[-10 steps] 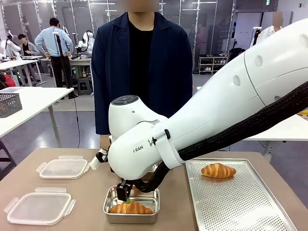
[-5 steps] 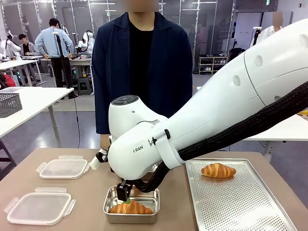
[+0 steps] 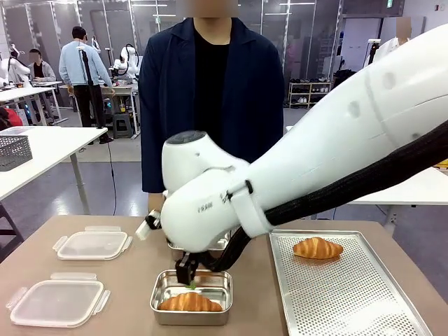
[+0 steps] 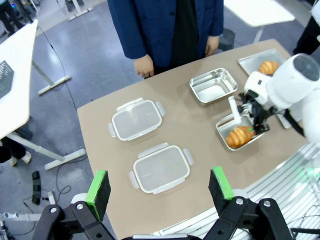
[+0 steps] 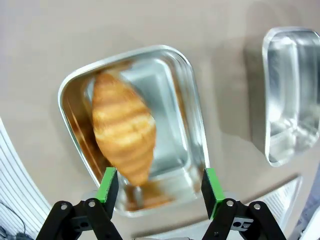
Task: Place the bread into the airtight container.
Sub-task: Pick up a Butter Roll and place it into an empty Airtight Container.
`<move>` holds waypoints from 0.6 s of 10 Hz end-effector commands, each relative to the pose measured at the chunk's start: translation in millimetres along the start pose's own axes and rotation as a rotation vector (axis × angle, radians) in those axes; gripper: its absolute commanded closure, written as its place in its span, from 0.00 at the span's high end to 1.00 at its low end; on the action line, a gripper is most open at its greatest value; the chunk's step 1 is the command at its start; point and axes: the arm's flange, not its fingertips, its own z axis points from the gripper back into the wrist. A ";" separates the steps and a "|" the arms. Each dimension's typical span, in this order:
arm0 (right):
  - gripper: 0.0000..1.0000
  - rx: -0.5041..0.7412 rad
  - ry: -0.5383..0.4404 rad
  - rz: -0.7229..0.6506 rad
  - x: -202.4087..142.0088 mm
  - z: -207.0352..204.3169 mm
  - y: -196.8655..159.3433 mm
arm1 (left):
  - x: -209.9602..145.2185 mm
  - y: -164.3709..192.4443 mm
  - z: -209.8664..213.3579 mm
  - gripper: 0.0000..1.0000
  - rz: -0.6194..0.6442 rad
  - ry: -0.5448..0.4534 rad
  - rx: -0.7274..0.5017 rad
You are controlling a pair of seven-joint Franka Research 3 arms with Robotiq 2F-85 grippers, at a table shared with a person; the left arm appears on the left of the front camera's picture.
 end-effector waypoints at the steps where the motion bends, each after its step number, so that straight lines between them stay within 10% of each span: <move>1: 0.84 0.004 0.013 0.000 -49.7 64.4 -20.3 | 1.8 0.6 0.6 1.00 -0.010 -0.001 -0.005; 6: 0.84 -0.121 -0.013 0.065 -195.1 189.5 -37.5 | 1.8 0.6 0.6 1.00 -0.010 -0.001 -0.005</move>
